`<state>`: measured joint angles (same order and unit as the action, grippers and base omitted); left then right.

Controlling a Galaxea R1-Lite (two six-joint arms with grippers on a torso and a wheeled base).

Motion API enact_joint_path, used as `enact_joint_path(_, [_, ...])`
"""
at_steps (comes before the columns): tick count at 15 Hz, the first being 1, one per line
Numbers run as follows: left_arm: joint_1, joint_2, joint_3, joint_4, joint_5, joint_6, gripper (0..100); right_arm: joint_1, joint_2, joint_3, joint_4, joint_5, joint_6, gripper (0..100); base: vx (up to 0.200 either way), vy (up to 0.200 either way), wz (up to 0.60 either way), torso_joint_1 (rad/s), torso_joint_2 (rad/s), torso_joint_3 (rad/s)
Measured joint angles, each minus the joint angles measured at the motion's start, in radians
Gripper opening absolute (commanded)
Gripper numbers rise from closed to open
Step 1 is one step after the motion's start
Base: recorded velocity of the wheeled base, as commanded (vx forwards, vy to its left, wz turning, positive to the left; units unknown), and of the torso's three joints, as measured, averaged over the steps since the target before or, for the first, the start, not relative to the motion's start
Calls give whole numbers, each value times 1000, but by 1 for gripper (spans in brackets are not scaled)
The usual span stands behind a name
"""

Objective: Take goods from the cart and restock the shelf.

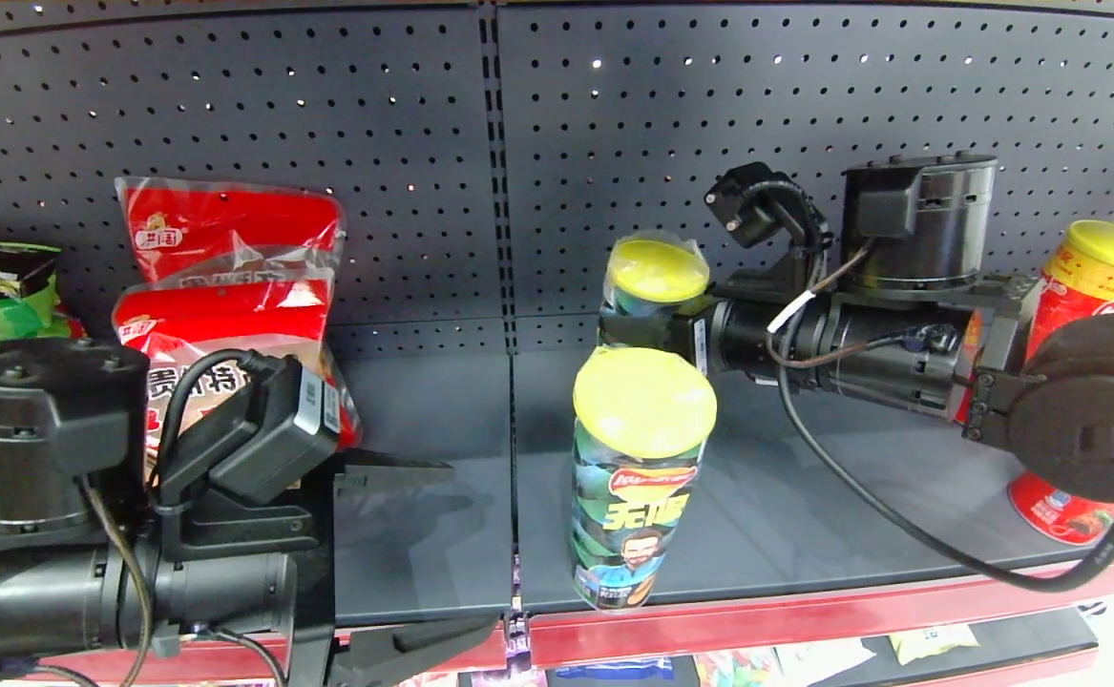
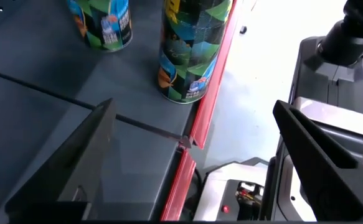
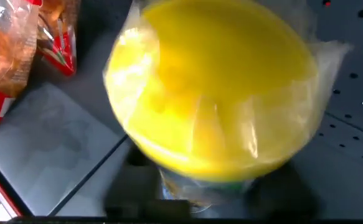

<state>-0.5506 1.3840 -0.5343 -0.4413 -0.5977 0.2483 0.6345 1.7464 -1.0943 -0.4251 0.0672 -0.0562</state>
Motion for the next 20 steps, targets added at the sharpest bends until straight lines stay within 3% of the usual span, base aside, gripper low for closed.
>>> enact_joint_path(10, [0,-7,0,0,5,1,100,-32,-103,157,0,-28,19,100,0,0,0,0,0,0])
enact_joint_path(17, [0,37,-8,0,90,5,100,-40,-257,323,0,-29,20,100,0,0,0,0,0,0])
enact_joint_path(20, [-5,77,-19,-2,97,8,100,-54,-349,437,2,-29,19,100,0,0,0,0,0,0])
